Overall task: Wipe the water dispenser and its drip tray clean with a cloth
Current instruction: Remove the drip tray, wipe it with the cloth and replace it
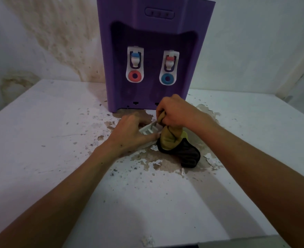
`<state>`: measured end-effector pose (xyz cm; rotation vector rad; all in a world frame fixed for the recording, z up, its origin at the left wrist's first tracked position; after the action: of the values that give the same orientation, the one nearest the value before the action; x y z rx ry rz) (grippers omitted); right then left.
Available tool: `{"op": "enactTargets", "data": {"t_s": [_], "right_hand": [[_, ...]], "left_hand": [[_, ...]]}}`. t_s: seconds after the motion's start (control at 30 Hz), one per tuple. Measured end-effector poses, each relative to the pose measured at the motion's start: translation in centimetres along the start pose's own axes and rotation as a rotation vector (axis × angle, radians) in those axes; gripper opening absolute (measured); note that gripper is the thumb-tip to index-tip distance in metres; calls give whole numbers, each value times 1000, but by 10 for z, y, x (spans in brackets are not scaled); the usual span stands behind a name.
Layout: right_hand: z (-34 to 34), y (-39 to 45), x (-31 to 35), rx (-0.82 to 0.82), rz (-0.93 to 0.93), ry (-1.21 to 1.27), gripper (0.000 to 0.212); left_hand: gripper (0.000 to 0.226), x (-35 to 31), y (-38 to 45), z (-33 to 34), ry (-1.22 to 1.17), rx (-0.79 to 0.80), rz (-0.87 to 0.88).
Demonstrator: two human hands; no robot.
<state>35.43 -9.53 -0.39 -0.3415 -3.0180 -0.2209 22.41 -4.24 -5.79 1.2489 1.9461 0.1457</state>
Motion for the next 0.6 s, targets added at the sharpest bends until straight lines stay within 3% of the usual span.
{"op": "enactTargets", "data": {"t_s": [0.23, 0.6], "right_hand": [[10, 2, -11, -99, 127, 155, 17], [3, -11, -14, -5, 100, 60, 22]], "left_hand": [[45, -5, -4, -2, 23, -42, -23], [47, -9, -4, -2, 9, -8, -31]]}}
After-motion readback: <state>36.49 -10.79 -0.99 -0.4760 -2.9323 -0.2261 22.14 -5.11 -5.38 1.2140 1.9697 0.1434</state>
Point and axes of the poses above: each hand's wrist, its own y-axis towards the middle knuckle, its own z-axis out of the palm, x = y × z, the point moved 6 cm from there along y, towards the middle knuckle, and after that the axes turned 4 degrees about -x, right-handed, at the moved point
